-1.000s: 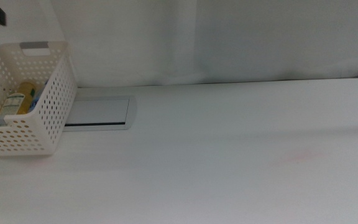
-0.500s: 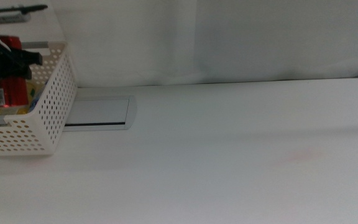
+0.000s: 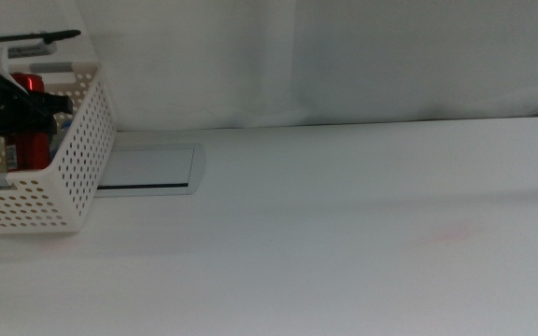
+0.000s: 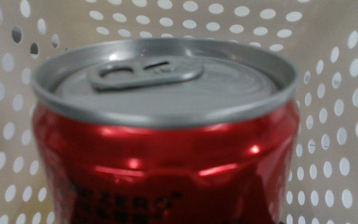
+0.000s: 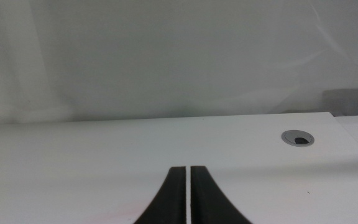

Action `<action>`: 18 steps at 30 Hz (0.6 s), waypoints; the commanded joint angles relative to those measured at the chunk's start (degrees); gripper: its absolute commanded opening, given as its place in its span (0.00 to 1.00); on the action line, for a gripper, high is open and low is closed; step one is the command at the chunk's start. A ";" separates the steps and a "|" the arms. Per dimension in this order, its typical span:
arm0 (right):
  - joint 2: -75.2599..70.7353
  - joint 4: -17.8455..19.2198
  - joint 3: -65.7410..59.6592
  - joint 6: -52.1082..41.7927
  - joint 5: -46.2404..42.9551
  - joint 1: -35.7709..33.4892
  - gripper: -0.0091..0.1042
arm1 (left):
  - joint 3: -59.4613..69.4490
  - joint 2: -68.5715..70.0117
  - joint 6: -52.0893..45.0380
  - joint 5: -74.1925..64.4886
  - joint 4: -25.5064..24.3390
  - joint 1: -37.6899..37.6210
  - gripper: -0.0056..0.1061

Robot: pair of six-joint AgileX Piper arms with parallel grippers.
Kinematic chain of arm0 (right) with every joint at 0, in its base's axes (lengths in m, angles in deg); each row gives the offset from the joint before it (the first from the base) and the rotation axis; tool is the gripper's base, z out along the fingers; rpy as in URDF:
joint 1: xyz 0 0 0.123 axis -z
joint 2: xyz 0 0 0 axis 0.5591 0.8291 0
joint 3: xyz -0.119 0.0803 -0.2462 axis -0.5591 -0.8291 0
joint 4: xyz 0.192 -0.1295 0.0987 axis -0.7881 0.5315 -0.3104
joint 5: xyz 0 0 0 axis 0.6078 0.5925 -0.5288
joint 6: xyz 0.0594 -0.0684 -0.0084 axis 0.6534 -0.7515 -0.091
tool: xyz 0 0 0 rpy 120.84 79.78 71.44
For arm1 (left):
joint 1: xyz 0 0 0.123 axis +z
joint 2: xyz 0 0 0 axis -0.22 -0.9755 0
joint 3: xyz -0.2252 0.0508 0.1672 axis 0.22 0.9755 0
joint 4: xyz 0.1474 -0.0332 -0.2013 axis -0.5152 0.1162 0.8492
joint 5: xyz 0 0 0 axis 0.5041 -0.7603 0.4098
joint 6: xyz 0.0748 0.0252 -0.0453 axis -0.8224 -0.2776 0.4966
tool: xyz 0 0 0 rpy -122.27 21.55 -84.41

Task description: Use arms to grab the bottles and put them into the dustbin to the left of the table.

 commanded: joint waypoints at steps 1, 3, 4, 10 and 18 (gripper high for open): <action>-1.77 0.21 -0.33 -0.30 0.11 0.29 0.06 | -0.56 0.52 0.08 2.16 0.50 0.07 0.41; -1.77 0.21 -0.33 -0.30 0.11 0.29 0.06 | -0.56 0.52 0.57 2.05 0.55 -0.03 0.88; -1.77 0.21 -0.33 -0.30 0.11 0.29 0.06 | -0.56 0.52 0.57 2.15 0.55 -0.03 0.88; -1.77 0.21 -0.33 -0.30 0.11 0.29 0.06 | -0.56 2.35 0.14 1.63 0.55 -0.03 0.88; -1.77 0.21 -0.33 -0.30 0.11 0.29 0.06 | -0.45 15.81 -1.03 0.16 0.66 -0.13 0.88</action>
